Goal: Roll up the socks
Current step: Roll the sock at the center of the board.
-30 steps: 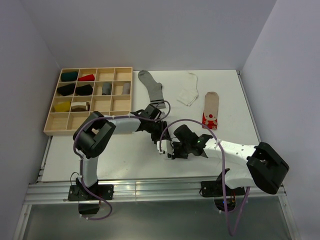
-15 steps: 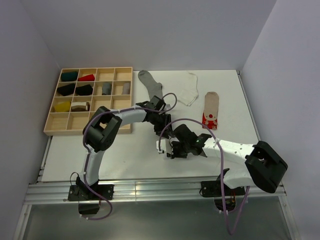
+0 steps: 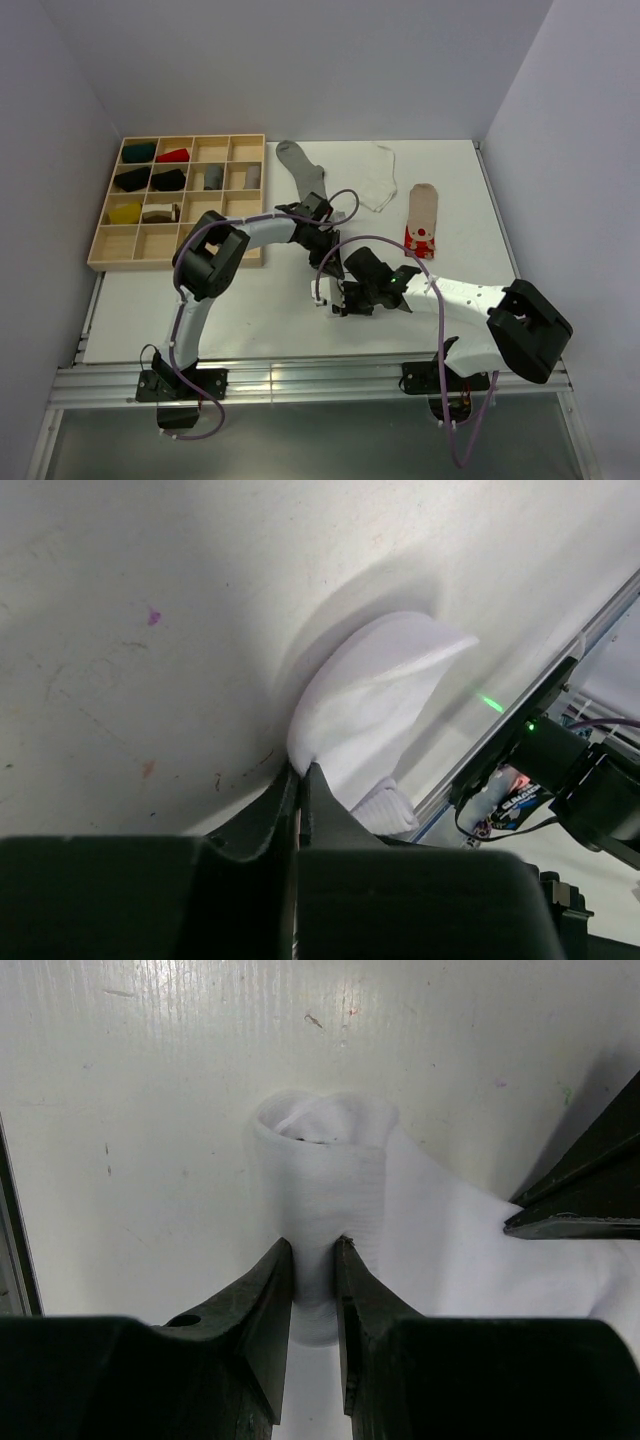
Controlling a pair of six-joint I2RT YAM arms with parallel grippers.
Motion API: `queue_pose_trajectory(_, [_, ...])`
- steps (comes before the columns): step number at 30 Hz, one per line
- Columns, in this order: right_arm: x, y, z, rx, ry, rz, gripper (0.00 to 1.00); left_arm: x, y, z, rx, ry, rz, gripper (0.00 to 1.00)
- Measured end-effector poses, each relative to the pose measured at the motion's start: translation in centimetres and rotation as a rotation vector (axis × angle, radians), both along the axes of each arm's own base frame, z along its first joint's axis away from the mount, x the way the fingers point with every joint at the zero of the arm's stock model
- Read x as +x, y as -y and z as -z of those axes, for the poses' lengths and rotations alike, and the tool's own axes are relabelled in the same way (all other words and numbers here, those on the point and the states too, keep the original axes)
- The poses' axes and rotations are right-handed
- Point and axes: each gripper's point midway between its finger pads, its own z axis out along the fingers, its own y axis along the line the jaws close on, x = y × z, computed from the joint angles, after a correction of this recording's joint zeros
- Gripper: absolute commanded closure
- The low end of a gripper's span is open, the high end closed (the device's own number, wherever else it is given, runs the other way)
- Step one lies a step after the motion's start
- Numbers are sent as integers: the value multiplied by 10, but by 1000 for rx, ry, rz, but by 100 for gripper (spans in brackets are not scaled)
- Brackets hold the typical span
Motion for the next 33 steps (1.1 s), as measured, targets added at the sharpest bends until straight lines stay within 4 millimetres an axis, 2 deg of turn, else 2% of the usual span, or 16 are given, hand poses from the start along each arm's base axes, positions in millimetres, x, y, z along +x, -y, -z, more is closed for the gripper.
queue_pose_trajectory(7, [0, 1, 0, 1, -4, -2, 86, 3, -5, 1, -30, -28, -46, 100])
queue_pose_trajectory(16, [5, 6, -4, 1, -73, -8, 87, 19, -43, 1, 6, -45, -169, 100])
queue_pose_trajectory(20, [12, 4, -7, -20, -169, -23, 87, 21, -52, 1, 17, -48, -194, 100])
queue_pose_trajectory(33, [27, -2, -5, -59, -587, 6, 86, 22, -58, 1, -10, -15, -253, 99])
